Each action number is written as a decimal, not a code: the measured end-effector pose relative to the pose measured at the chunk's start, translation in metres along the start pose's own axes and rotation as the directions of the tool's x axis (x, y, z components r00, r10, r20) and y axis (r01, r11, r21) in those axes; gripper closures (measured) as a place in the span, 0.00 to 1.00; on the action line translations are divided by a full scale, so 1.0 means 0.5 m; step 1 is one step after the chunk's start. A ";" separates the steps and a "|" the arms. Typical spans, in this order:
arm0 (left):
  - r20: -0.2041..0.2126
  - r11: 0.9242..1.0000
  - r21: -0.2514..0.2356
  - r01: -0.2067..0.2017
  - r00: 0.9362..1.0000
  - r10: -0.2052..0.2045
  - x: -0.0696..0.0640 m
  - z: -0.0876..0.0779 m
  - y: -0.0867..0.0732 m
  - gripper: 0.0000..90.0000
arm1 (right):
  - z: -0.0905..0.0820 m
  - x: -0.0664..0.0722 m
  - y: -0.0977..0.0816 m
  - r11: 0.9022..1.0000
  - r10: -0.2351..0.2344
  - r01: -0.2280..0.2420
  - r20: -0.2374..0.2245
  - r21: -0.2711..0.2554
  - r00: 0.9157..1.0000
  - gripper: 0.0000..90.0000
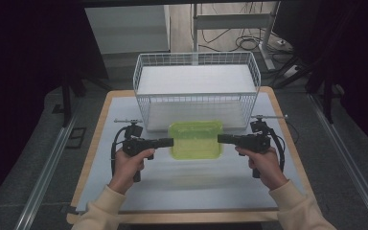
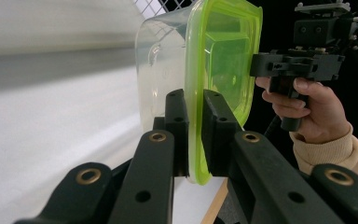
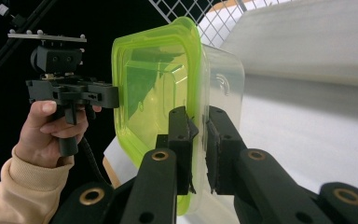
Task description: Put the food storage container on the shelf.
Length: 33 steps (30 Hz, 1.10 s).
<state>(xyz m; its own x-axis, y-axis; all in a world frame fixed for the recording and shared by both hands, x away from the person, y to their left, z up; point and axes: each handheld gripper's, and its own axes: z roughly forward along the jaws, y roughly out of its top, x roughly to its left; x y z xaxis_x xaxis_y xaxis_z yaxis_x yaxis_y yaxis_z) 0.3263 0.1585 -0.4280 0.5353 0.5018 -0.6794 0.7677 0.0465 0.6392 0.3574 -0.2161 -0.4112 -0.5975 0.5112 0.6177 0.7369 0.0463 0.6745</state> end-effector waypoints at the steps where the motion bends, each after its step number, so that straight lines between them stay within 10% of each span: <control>1: -0.002 1.000 -0.002 -0.007 1.000 0.007 -0.002 -0.002 0.004 0.92 | -0.002 0.002 0.005 1.000 -0.002 0.002 0.000 -0.002 1.000 0.90; 33: -0.007 0.998 -0.040 -0.049 0.999 0.048 -0.047 -0.034 0.129 0.92 | -0.019 0.051 0.127 0.998 -0.046 0.046 0.008 -0.051 0.999 0.90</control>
<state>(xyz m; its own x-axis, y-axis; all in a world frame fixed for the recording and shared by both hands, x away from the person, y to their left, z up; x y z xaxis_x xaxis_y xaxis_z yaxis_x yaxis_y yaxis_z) 0.3570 0.1645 -0.3645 0.5692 0.5096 -0.6452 0.7262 0.0563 0.6852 0.3859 -0.2083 -0.3485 -0.6280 0.5153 0.5832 0.6916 0.0261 0.7218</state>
